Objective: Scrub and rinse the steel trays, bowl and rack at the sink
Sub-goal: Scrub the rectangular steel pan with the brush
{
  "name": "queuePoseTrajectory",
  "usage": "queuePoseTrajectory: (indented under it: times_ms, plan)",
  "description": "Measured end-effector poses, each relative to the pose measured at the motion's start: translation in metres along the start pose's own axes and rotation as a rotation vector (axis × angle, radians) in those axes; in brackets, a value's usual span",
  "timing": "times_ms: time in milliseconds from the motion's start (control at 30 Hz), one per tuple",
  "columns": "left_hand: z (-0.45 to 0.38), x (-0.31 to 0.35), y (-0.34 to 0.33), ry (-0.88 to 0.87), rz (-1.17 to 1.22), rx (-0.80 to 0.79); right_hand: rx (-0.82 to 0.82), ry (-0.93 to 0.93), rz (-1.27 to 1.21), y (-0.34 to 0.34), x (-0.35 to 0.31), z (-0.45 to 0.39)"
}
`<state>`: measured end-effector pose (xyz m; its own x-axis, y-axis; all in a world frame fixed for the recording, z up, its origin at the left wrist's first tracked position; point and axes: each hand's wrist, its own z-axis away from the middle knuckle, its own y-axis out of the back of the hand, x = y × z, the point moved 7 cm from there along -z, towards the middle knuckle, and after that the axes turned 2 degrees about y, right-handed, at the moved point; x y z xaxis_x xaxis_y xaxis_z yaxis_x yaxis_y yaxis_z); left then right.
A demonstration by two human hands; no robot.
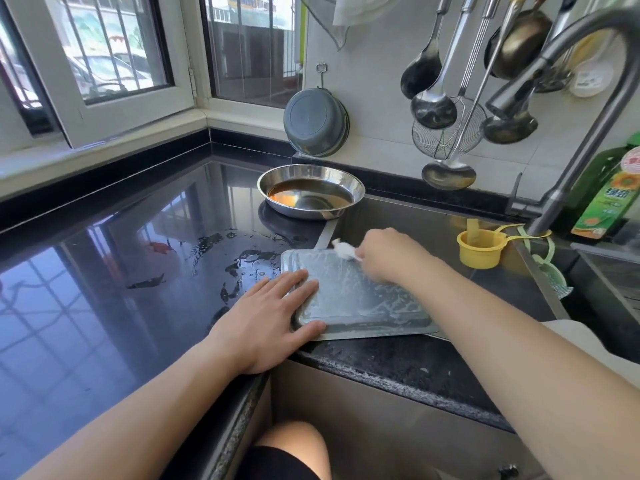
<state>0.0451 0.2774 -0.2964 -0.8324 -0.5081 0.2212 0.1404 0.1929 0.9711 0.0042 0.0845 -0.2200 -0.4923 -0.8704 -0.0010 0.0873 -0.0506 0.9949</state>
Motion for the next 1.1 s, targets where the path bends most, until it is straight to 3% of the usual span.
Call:
queuePoseTrajectory:
  times_ms: [100, 200, 400, 533, 667, 767, 900, 1100]
  plan:
    - [-0.001, 0.000, 0.001, 0.012, 0.022, -0.002, -0.007, 0.033, -0.002, -0.006, -0.001, 0.006]
    - [0.000, -0.001, 0.002, 0.022, 0.037, 0.009, 0.087, -0.083, 0.063, 0.003, 0.036, 0.015]
    - [0.001, -0.001, 0.002, 0.026, 0.054, 0.030, -0.103, 0.044, 0.008, -0.015, 0.046, 0.042]
    - [0.004, -0.017, 0.010, 0.203, -0.006, 0.197, -0.036, -0.059, -0.086, -0.008, 0.086, 0.055]
    - [0.005, -0.024, 0.012, 0.304, -0.041, 0.240, -0.018, -0.097, -0.144, -0.018, 0.099, 0.076]
    - [0.010, -0.018, 0.020, 0.276, 0.025, 0.306, 0.019, -0.162, -0.142, -0.023, 0.109, 0.088]
    - [0.015, -0.003, 0.019, 0.150, 0.063, 0.262, -0.013, -0.230, -0.111, -0.031, 0.116, 0.097]
    - [0.014, -0.009, 0.020, 0.239, 0.093, 0.316, -0.105, -0.084, -0.072, -0.034, 0.095, 0.104]
